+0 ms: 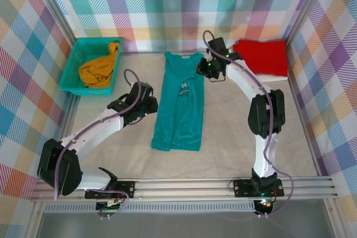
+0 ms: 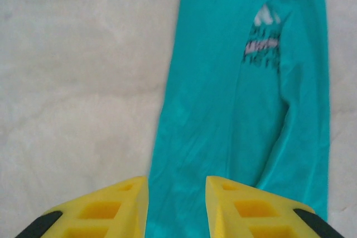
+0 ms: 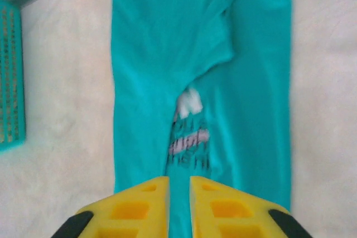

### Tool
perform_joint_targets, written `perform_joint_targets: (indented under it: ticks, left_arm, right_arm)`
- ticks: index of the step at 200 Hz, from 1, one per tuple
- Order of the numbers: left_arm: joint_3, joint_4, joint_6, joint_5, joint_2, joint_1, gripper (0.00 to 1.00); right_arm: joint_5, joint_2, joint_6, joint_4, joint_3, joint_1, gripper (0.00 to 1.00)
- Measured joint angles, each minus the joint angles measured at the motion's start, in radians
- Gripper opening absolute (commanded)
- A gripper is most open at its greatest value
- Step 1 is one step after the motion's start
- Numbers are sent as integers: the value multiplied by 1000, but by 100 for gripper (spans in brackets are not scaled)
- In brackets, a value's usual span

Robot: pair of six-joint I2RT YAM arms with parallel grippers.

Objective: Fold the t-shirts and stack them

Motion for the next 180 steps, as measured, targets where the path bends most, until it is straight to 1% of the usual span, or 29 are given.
perform_joint_targets:
  ticks: [8,22,41,64,91,102,145,159,171,180]
  left_arm:
    - [-30,6,0,16,-3,0,31]
    - [-68,20,-3,41,0,0,29]
    - [-81,30,-2,51,10,0,29]
    - [-87,73,-3,50,13,0,29]
    - [-87,100,-23,37,40,0,28]
    - [-90,111,-30,24,50,0,29]
    - [-93,154,-67,-18,86,13,29]
    - [-93,152,-74,-18,90,15,30]
    - [-93,151,-77,-10,85,15,30]
    - [-95,143,-78,7,74,15,31]
  right_arm:
    - [14,-18,-4,6,-39,27,2]
    - [42,-12,-3,12,-99,56,1]
    - [79,35,-2,3,-157,55,0]
    - [116,114,-2,-10,-155,49,0]
    - [142,215,-1,-23,-87,44,0]
    - [151,234,-1,-29,-45,44,0]
    - [182,366,2,-63,169,44,0]
    - [183,385,2,-72,217,44,7]
    - [180,376,2,-87,212,44,11]
    - [170,352,-2,-82,177,44,16]
